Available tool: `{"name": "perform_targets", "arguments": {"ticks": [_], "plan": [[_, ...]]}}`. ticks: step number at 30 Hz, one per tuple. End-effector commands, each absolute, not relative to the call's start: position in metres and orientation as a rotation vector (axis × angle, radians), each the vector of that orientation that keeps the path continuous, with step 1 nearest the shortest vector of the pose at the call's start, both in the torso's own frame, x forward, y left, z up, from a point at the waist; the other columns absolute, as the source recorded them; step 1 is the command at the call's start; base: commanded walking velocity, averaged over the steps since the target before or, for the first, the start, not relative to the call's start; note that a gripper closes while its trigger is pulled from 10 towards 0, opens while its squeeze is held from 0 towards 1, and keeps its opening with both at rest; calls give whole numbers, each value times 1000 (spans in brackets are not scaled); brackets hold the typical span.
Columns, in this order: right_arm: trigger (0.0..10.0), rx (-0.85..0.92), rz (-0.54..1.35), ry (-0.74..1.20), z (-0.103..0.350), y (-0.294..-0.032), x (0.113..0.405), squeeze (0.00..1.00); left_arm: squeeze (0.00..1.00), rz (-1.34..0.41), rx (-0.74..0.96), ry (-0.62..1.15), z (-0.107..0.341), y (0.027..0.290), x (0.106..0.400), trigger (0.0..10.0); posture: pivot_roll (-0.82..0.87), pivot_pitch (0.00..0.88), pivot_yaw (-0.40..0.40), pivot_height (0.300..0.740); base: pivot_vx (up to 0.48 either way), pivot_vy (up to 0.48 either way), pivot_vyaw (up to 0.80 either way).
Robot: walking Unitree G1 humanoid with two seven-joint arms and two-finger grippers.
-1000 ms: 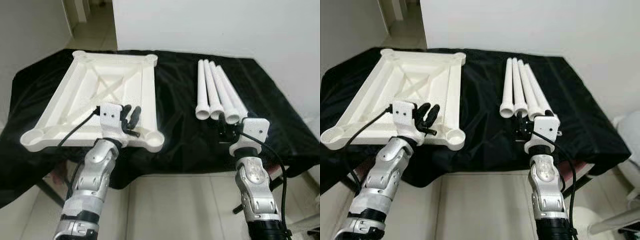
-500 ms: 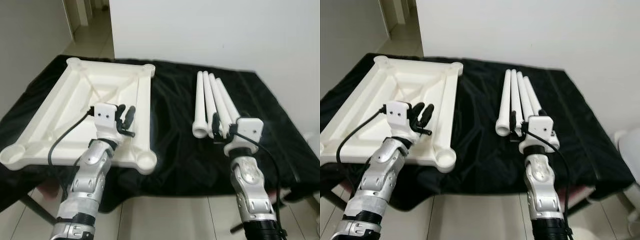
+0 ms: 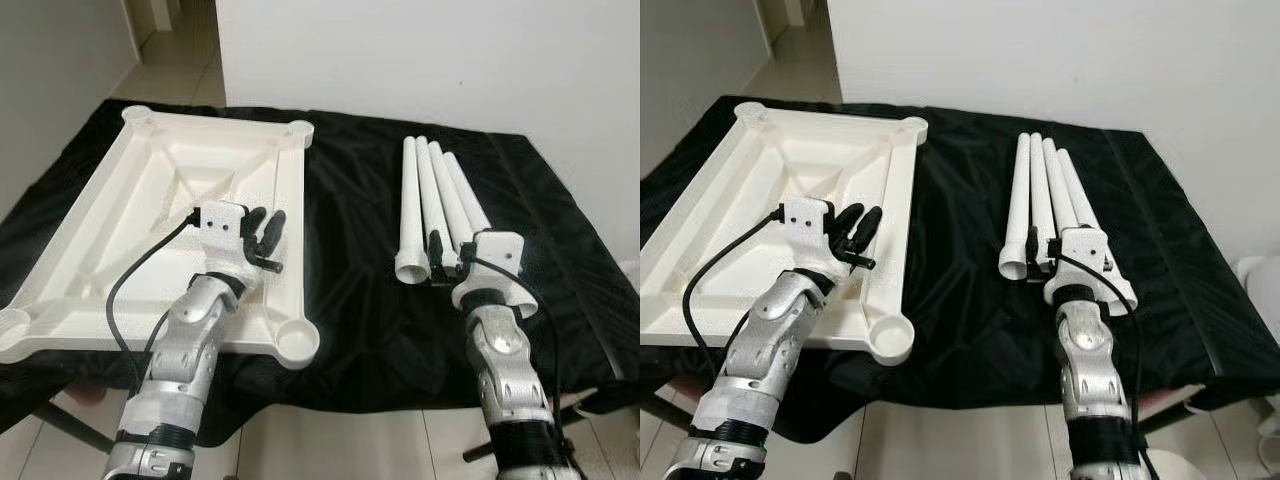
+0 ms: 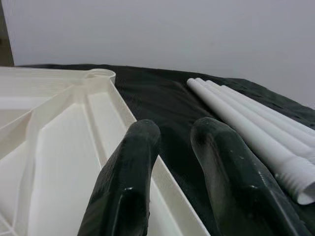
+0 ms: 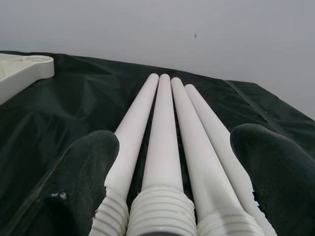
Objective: Building children table
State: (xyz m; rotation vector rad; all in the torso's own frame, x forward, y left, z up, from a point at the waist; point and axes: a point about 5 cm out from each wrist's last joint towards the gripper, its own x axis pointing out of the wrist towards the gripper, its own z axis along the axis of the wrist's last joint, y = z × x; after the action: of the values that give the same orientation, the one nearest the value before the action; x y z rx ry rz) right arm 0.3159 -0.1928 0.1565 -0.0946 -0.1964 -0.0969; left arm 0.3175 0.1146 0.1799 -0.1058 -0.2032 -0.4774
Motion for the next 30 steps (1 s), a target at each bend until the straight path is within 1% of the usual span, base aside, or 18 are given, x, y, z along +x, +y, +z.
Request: {"name": "perform_targets", "arguments": {"ticks": [1,6,10,16,17,19,20,22,23,24,26,30], "plan": [[10000,-92,-96,-171,154,-197,318,0,0,-559,-100,-202,183,106,315,10000,29,53,-19,740,0,0,0],[10000,-79,-59,-166,158,-196,325,0,0,-612,-94,-210,188,100,311,10000,30,62,-15,740,0,0,0],[10000,-20,-43,-129,156,-197,333,0,0,-652,-82,-210,193,95,305,10000,37,76,-15,740,0,0,0],[10000,-33,-38,-129,157,-196,338,0,0,-670,-81,-207,196,94,301,10000,38,84,-14,740,0,0,0],[10000,-23,-81,-140,159,-202,339,0,0,-672,-83,-205,196,94,299,10000,45,98,-15,740,0,0,0],[10000,-11,-112,-146,160,-205,339,0,0,-673,-83,-202,197,94,298,10000,45,98,-15,740,0,0,0],[10000,-7,-158,-166,162,-212,337,0,0,-675,-84,-199,197,94,297,10000,46,104,-15,740,0,0,0],[10000,-7,-158,-166,162,-212,337,0,0,-675,-84,-199,197,94,297,10000,46,104,-15,740,0,0,0],[10000,-8,-238,-185,164,-222,334,0,0,-678,-86,-195,198,94,295,10000,45,114,-13,740,0,0,0],[10000,-8,-238,-185,164,-222,334,0,0,-678,-86,-195,198,94,295,10000,45,114,-13,740,0,0,0],[10000,16,-327,-190,163,-237,327,0,0,-680,-88,-182,197,94,293,10000,37,126,-5,740,0,0,0],[10000,24,-364,-176,159,-243,322,0,0,-681,-88,-174,196,94,291,10000,36,132,-5,740,0,0,0]]}}
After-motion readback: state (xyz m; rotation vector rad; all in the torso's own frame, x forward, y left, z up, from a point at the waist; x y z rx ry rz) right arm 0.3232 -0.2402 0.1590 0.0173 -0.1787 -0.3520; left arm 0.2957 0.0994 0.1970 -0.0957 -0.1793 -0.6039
